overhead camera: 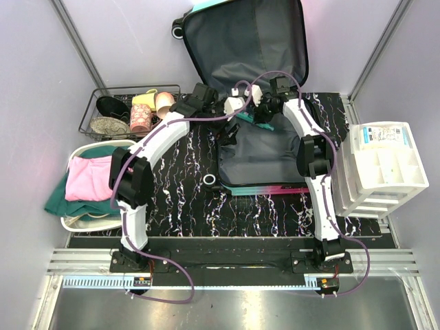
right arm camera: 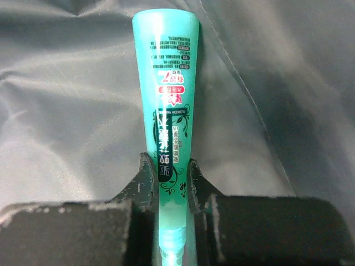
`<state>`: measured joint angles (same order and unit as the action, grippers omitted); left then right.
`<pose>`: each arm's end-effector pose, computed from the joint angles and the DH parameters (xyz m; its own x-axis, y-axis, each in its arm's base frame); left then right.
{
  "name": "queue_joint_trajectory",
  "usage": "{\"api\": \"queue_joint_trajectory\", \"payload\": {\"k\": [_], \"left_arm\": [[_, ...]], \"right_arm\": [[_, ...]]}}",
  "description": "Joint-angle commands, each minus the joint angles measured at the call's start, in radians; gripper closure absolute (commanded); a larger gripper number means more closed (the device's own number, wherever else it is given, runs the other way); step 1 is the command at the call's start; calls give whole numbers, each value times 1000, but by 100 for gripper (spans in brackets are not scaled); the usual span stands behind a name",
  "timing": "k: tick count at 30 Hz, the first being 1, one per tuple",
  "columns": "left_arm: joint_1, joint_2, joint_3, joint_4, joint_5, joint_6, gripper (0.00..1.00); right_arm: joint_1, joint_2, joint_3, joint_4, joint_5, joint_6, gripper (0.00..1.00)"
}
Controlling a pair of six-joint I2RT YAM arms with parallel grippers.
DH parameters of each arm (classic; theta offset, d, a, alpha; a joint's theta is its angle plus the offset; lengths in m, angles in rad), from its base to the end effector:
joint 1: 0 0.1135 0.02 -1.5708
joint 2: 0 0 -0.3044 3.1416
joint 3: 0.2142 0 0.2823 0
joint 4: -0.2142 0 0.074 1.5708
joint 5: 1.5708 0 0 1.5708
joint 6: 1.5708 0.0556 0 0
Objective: Open, take out, and arrange the luggage
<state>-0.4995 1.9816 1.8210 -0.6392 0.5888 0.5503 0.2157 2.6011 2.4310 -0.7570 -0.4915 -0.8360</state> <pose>0.4305 -0.2701 0.3215 -0.1507 0.5776 -0.8023 0.9583 0.2846 0.0249 0.6165 0.1619 0.1842 -0.1786 -0.7088 -0.6825 -0.8917 0.4097 -0.1922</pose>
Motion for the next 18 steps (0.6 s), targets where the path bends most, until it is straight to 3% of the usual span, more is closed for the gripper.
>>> {"api": "queue_joint_trajectory", "payload": {"k": [1,4,6,10,13,16,18], "left_arm": [[18,-81,-50,70,168,-105,10],[-57,-61,-29,-89,143,251,17],[-85,-15,32,-194,143,347,21],[-128,146,173,-237,190,352,26],[-183,207,211,-183,186,332,23],[-247,246,198,-24,146,236,20],[-283,240,105,187,137,154,18]], "right_arm": [[-48,-165,43,73,-27,184,100],[-82,-219,36,74,-73,276,100],[-107,-256,33,73,-96,333,100],[-147,-325,-4,67,-124,422,100],[-179,-403,-62,67,-147,486,100],[-190,-455,-95,76,-182,521,100],[-190,-483,-125,94,-191,538,100]]}}
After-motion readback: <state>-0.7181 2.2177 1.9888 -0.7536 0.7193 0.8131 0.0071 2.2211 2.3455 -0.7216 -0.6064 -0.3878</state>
